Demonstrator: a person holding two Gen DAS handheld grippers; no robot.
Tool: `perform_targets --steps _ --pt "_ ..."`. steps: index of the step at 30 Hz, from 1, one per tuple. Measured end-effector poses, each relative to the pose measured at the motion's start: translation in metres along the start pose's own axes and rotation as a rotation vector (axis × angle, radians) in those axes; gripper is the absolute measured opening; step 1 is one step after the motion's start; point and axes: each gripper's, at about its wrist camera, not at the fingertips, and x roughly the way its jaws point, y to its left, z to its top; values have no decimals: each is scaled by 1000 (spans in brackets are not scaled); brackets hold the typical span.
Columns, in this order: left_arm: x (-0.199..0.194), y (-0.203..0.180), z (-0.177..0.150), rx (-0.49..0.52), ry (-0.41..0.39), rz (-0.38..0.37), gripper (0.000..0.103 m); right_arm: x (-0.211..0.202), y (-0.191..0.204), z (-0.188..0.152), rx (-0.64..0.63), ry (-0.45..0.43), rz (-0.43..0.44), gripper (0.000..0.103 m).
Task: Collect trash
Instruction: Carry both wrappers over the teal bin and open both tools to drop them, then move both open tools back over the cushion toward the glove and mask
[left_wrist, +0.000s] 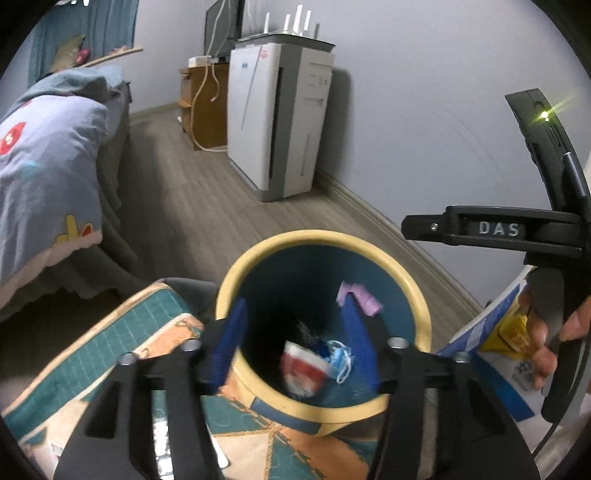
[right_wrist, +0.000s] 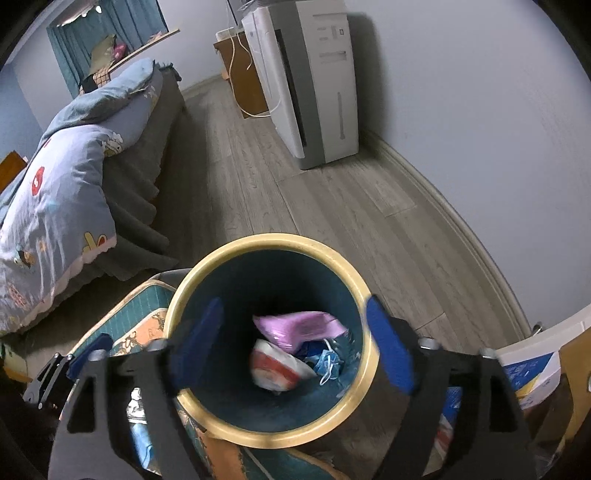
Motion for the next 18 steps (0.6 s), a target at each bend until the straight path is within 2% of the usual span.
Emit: perform_targets --steps 1,4,11,18 --pt "-1 0 1 -2 -5 11 78 -1 -1 0 5 -1 5 91" --pt "-10 4 0 -19 -28 56 93 -5 -1 1 18 -11 17 97" --pt "-36 19 -7 -37 -42 149 95 -12 14 -3 -42 -12 -4 97" --pt "-75 39 -17 -71 -65 194 96 -23 27 -10 -83 -24 -7 97"
